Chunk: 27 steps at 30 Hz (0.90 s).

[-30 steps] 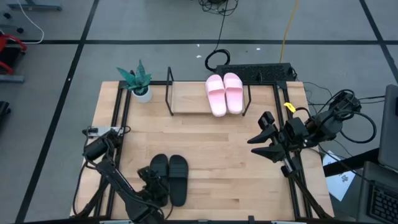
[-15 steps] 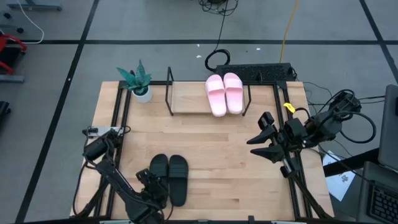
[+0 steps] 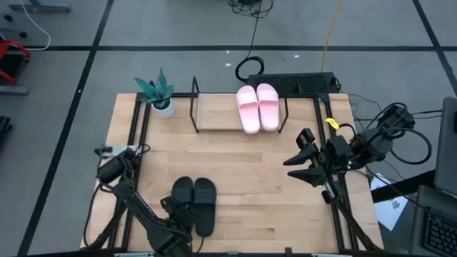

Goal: Pick and place slides into the shelf
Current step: Put the left black slipper on the shelf

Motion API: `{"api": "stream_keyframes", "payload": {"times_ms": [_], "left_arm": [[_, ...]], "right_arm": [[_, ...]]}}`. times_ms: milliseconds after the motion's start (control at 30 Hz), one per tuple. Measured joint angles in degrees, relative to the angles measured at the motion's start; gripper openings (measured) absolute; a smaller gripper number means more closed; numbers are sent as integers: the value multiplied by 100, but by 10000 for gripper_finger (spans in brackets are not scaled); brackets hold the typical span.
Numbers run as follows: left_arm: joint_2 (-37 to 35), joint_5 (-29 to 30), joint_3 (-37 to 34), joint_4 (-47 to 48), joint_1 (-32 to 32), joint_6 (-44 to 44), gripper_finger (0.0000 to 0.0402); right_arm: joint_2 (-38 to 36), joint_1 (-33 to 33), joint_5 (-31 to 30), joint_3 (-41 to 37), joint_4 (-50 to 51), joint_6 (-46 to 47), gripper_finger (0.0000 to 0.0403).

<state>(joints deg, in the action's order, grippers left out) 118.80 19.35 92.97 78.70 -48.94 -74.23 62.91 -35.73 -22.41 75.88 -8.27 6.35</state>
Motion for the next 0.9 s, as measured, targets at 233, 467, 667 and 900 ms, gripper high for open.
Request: {"api": "stream_keyframes", "payload": {"times_ms": [233,467,667,900], "left_arm": [[-2,201,0,391,113,-304,294],[-2,273,0,323,209,-306,291],[-2,312,0,219,194,-344,290],[-2,326,-328,237,120,-430,277]], "right_arm": [[1,0,0,0,39,-114,110],[1,0,0,-1,59,-258,110],[-1,0,0,-2,64,-258,110],[-1,0,0,-2,90,-258,110]]}}
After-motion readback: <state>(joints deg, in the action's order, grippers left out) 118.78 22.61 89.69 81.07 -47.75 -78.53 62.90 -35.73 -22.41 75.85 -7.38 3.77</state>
